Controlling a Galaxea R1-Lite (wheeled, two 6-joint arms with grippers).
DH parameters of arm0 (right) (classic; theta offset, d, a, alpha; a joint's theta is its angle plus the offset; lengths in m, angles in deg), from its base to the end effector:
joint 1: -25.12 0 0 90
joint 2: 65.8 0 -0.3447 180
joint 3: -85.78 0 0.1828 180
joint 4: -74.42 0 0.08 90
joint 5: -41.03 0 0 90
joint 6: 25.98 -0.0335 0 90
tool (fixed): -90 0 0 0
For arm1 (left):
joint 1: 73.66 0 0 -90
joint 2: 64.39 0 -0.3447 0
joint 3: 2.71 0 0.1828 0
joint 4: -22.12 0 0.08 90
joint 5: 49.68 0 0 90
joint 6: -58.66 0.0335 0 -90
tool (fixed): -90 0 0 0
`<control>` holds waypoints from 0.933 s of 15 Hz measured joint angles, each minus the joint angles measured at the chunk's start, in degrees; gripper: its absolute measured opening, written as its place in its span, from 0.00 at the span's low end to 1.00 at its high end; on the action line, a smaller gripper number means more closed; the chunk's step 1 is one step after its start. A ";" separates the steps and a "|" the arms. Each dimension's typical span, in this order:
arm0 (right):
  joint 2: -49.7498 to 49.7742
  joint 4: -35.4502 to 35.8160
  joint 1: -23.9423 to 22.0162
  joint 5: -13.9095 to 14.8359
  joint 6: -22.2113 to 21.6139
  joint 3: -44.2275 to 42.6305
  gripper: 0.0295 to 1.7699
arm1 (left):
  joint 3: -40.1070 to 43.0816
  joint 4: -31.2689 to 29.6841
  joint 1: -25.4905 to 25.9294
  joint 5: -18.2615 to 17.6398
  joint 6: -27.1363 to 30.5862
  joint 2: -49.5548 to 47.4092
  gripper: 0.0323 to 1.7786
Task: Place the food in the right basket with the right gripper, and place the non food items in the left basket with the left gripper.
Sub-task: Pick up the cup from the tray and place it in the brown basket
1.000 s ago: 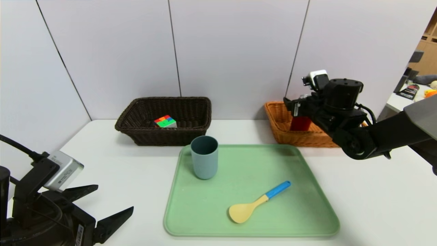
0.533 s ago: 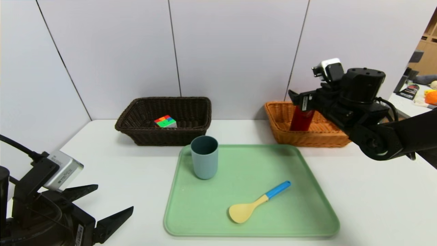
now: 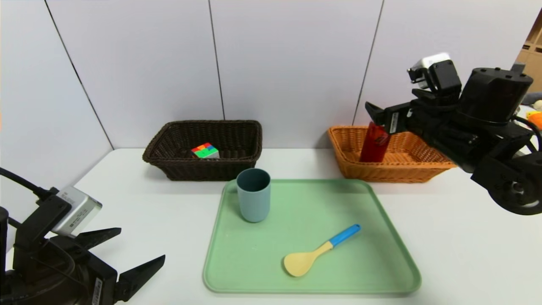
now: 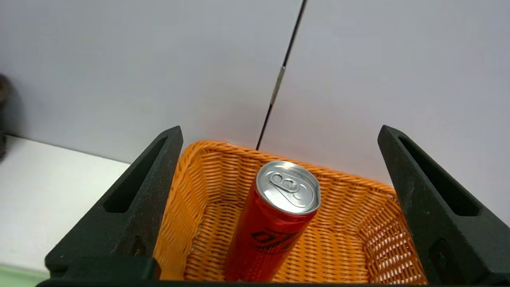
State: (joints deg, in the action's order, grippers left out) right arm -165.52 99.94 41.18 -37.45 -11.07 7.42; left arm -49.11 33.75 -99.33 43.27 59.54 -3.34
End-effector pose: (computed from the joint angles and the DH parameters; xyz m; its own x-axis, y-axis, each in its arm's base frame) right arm 0.3295 0.0879 0.2814 0.9944 0.0784 0.0711 -0.0590 0.9683 -0.2426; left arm 0.1015 -0.0468 0.2052 0.8294 -0.3415 -0.4422 0.3971 0.9170 0.0366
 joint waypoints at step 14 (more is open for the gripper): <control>25.44 -7.91 8.81 3.58 0.55 22.42 0.96 | 0.13 -1.00 -0.13 -0.04 0.09 -1.40 0.95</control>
State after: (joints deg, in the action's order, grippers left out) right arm -140.08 92.03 50.00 -33.87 -10.52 29.84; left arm -48.98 32.75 -99.46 43.24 59.62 -4.74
